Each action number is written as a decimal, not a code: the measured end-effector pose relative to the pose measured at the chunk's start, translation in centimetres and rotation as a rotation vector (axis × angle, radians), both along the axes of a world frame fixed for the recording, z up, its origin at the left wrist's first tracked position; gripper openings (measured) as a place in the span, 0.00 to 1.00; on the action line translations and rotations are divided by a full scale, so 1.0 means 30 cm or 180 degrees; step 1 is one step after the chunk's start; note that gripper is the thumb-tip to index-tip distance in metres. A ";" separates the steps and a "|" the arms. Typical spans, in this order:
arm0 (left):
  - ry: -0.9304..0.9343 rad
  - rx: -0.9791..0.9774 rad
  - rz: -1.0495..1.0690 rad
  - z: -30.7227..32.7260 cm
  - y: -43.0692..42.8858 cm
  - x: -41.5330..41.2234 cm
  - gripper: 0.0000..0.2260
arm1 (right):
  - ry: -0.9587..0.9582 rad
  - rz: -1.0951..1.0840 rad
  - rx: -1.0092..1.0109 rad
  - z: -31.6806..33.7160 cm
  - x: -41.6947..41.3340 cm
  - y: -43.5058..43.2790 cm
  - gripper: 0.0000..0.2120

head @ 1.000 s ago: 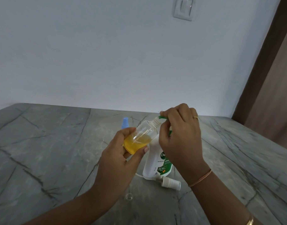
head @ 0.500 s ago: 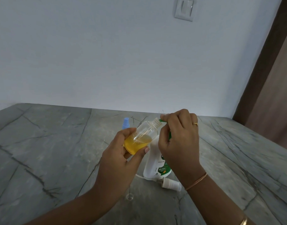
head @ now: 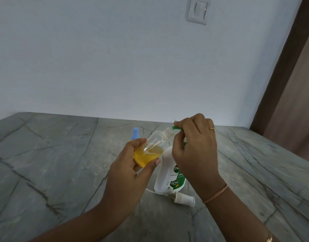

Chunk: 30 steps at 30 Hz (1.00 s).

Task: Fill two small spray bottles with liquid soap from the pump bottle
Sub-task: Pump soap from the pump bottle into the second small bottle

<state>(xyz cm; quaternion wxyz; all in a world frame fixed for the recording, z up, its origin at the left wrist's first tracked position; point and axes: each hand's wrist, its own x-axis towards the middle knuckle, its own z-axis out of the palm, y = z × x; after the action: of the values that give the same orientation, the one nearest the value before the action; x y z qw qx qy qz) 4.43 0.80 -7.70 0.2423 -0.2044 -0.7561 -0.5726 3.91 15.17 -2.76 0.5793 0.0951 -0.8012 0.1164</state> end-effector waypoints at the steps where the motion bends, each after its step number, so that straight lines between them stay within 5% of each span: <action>1: 0.0005 0.0006 -0.0001 0.001 -0.001 0.000 0.18 | 0.0029 -0.0006 -0.0015 -0.006 0.001 -0.002 0.11; 30: 0.0047 -0.0068 0.0085 0.001 -0.003 -0.001 0.20 | 0.0052 0.0052 -0.0037 -0.039 -0.010 -0.007 0.10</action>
<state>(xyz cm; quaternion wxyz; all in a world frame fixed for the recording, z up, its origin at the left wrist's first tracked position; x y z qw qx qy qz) 4.41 0.72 -7.67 0.2534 -0.2010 -0.7630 -0.5597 3.60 14.96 -3.94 0.5854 0.0993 -0.7949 0.1249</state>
